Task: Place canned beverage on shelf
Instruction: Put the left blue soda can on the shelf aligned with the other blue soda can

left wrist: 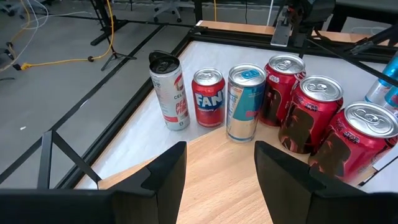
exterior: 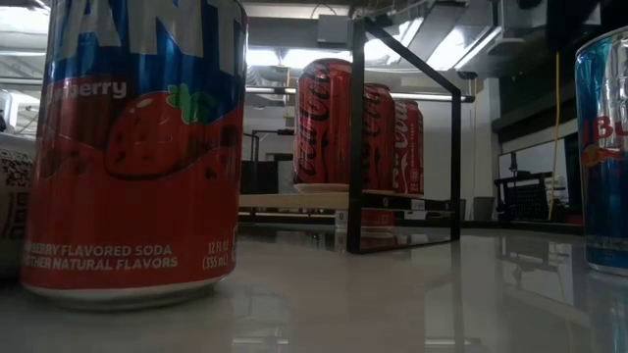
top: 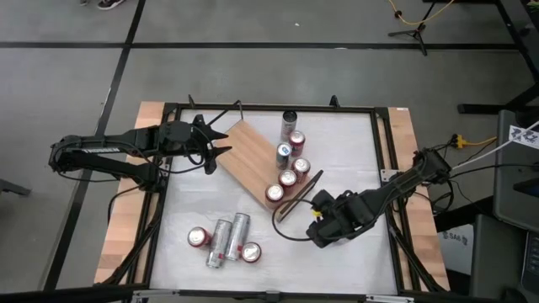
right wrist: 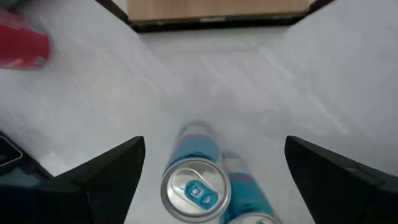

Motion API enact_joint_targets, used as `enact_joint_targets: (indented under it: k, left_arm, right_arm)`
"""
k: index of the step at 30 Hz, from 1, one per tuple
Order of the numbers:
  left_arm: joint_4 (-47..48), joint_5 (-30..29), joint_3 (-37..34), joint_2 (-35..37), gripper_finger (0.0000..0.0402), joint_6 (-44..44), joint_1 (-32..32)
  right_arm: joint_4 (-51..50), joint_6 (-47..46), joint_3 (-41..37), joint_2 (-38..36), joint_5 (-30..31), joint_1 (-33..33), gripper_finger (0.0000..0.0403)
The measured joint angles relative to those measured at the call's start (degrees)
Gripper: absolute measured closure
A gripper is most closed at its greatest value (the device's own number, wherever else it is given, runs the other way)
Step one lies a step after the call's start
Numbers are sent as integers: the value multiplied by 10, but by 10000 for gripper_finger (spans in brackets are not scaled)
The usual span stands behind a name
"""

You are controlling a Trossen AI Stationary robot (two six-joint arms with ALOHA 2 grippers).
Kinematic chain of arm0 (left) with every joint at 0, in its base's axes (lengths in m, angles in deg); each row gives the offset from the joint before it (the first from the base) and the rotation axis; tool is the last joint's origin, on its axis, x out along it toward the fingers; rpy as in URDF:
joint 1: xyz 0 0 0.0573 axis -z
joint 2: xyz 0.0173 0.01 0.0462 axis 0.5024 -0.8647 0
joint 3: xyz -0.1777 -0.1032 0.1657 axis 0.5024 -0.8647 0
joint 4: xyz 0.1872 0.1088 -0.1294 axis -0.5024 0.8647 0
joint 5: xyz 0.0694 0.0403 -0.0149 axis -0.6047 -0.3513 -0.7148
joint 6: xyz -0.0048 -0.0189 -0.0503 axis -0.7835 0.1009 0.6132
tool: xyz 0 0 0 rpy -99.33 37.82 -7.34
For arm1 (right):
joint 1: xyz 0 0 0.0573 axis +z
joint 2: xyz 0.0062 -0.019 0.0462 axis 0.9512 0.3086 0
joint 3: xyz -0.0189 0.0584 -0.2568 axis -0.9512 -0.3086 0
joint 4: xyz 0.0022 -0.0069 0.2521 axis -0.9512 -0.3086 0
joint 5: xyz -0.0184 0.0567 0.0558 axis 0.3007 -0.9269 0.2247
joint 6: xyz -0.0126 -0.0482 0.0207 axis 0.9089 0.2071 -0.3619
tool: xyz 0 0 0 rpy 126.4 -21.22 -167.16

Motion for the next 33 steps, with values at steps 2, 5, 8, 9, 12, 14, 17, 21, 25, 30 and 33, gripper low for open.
enact_joint_targets:
  k: [2, 5, 8, 9, 12, 14, 17, 21, 25, 30, 33]
  left_arm:
    - [0, 0, 0, 0, 221, 0, 0]
    - [0, 0, 0, 0, 221, 0, 0]
    - [0, 0, 0, 0, 221, 0, 0]
    - [0, 0, 0, 0, 221, 0, 0]
    - [0, 0, 0, 0, 221, 0, 0]
    - [0, 0, 0, 0, 221, 0, 0]
    - [0, 0, 0, 0, 221, 0, 0]
    - [0, 0, 0, 0, 221, 0, 0]
    - [0, 0, 0, 0, 221, 0, 0]
    - [0, 0, 0, 0, 221, 0, 0]
    - [0, 0, 0, 0, 221, 0, 0]
  right_arm:
    - [8, -5, -14, 0, -13, 0, 29]
    - [42, -5, -35, -1, -40, 2, 29]
    - [77, -5, -54, 0, -59, 3, 29]
    - [90, -5, -60, 0, -67, 3, 29]
    - [114, -4, -74, 0, -76, 3, 29]
    - [114, -4, -80, 0, -79, 3, 29]
    - [111, -4, -86, 0, -79, 3, 29]
    - [114, -1, -89, 0, -79, 3, 29]
    - [113, 5, -91, 0, -84, 3, 29]
    - [113, 5, -91, 0, -85, 3, 29]
    - [112, 6, -91, 0, -99, 3, 29]
